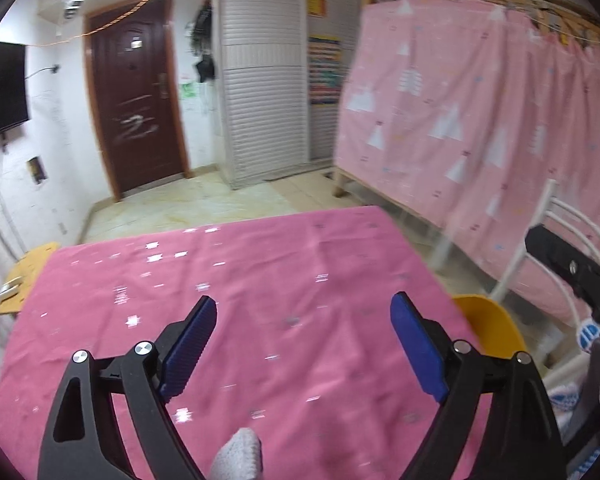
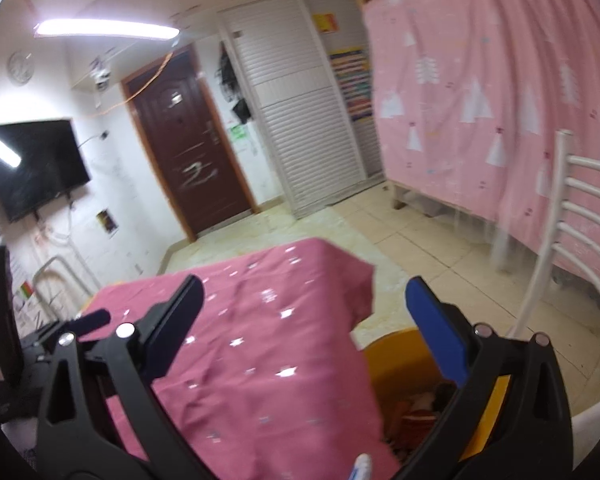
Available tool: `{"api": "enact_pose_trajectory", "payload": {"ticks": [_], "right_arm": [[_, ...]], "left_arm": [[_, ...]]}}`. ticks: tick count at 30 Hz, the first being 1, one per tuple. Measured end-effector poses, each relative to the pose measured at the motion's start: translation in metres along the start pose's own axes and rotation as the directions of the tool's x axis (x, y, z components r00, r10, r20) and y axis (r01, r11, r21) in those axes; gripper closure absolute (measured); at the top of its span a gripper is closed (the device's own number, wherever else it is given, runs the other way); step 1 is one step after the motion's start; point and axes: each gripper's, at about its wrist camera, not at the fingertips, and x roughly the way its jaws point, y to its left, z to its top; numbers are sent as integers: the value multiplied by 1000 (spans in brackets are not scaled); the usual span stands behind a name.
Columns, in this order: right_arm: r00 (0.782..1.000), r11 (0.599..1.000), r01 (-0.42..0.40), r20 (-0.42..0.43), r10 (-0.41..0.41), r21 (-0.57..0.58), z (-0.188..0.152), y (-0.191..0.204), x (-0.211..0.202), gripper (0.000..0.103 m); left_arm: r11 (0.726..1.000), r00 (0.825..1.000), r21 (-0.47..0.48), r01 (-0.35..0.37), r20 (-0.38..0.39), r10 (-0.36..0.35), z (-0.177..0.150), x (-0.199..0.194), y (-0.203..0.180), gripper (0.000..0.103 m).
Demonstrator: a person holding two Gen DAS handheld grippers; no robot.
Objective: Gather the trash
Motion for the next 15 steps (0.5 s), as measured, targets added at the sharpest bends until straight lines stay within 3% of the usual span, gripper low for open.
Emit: {"api": "enact_pose_trajectory", "payload": {"ticks": [3,7,15], "right_arm": [[1000,995,-29,-6,28,-94,-10,35,3,6],[996,989,-90,-23,88,-119,-17,62,3,6],[983,973,-180,-50,174,-144,-28,106,7,6]], "left_arm": [[996,996,-29,-83,17,84,-4,-6,22,21],[983,984,-60,-176,31,178,-11,-15,50,21],[957,965,-136,-256,27,262,-23,-30,107,21]]}}
